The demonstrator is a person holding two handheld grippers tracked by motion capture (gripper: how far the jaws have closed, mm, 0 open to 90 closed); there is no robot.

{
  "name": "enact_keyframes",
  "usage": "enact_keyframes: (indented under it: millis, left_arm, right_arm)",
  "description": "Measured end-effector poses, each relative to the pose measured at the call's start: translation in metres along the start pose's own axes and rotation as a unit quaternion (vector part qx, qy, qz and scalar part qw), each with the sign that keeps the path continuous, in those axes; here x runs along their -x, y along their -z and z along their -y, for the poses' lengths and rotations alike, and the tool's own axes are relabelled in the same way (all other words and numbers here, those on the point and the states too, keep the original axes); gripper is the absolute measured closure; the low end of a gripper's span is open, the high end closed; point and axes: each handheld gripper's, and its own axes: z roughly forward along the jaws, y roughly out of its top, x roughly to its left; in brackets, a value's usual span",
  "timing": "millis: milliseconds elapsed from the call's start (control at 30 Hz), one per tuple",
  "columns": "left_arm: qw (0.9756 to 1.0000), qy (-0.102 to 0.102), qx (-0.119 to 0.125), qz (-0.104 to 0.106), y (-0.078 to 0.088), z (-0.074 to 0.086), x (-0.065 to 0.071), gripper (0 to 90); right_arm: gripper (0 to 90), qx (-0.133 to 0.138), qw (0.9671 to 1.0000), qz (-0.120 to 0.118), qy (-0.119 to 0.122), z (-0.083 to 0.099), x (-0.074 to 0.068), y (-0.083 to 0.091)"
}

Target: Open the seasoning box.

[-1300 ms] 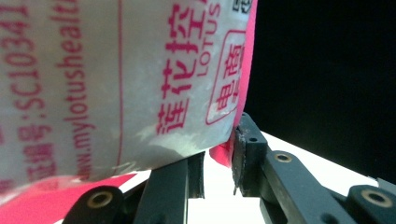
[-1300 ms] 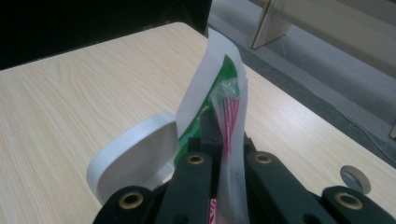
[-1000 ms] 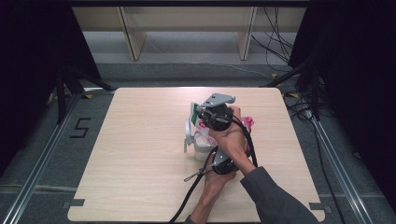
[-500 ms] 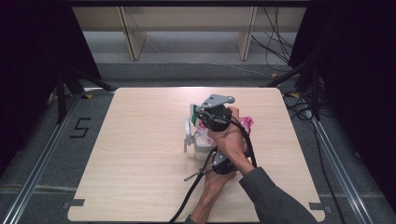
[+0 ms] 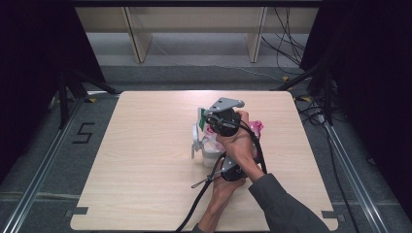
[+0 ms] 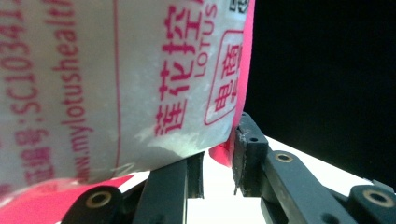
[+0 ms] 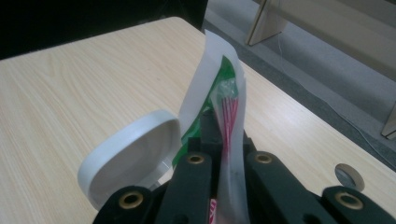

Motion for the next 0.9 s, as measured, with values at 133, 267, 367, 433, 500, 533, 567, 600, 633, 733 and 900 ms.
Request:
enact_keyframes:
  millis: [133, 267, 367, 433, 500, 533, 567, 600, 633, 733, 900]
  left_arm:
    - [1.0, 0.004, 0.006, -0.002, -0.0005, 0.0005, -0.0004, 75.9]
    - [1.0, 0.004, 0.004, -0.004, -0.001, 0.0004, 0.0, 75.8]
    - [1.0, 0.003, 0.005, -0.002, -0.0007, 0.0012, -0.0009, 75.8]
    - [1.0, 0.007, 0.006, -0.004, -0.0011, 0.0006, 0.0001, 75.9]
    - [1.0, 0.002, 0.005, -0.003, -0.0005, 0.0005, -0.0003, 75.8]
    - [1.0, 0.004, 0.006, -0.003, -0.0006, 0.0006, -0.0001, 75.8]
    - [1.0, 0.005, 0.005, -0.004, -0.0006, 0.0004, -0.0004, 75.9]
    - [1.0, -0.002, 0.0, -0.003, -0.0004, 0.0, -0.0009, 75.9]
    - [1.0, -0.004, 0.001, -0.003, 0.0004, -0.0007, -0.0004, 75.9]
    - [1.0, -0.003, 0.005, -0.002, 0.0005, -0.0008, 0.0, 75.9]
    - [1.0, -0.001, 0.005, -0.003, 0.0003, -0.0004, -0.0005, 75.9]
  right_arm:
    - [90.0, -0.003, 1.0, -0.001, 0.001, 0.0005, -0.0002, -0.0018]
    - [90.0, -0.012, 0.9999, -0.006, -0.003, 0.0006, -0.0001, -0.001]
    - [90.0, -0.011, 0.9999, -0.003, 0.001, 0.0003, -0.0015, -0.0021]
    - [90.0, -0.02, 0.9998, -0.006, -0.008, 0.0007, -0.0029, -0.0017]
    - [90.0, -0.005, 1.0, 0.003, 0.002, 0.0005, -0.0011, -0.0028]
    - [90.0, -0.004, 1.0, 0.002, 0.001, 0.0003, -0.0013, -0.0023]
    - [90.0, -0.005, 1.0, 0.0, 0.002, -0.0001, -0.0006, -0.0016]
    - [90.0, -0.001, 1.0, -0.001, 0.003, -0.0003, 0.0002, -0.0012]
    - [90.0, 0.001, 1.0, -0.001, -0.003, -0.0002, 0.0002, -0.0004]
    - [90.0, -0.001, 1.0, -0.003, 0.009, -0.0016, -0.0003, 0.0005]
    - [90.0, -0.002, 0.9999, -0.001, 0.01, -0.0005, -0.0009, -0.0022]
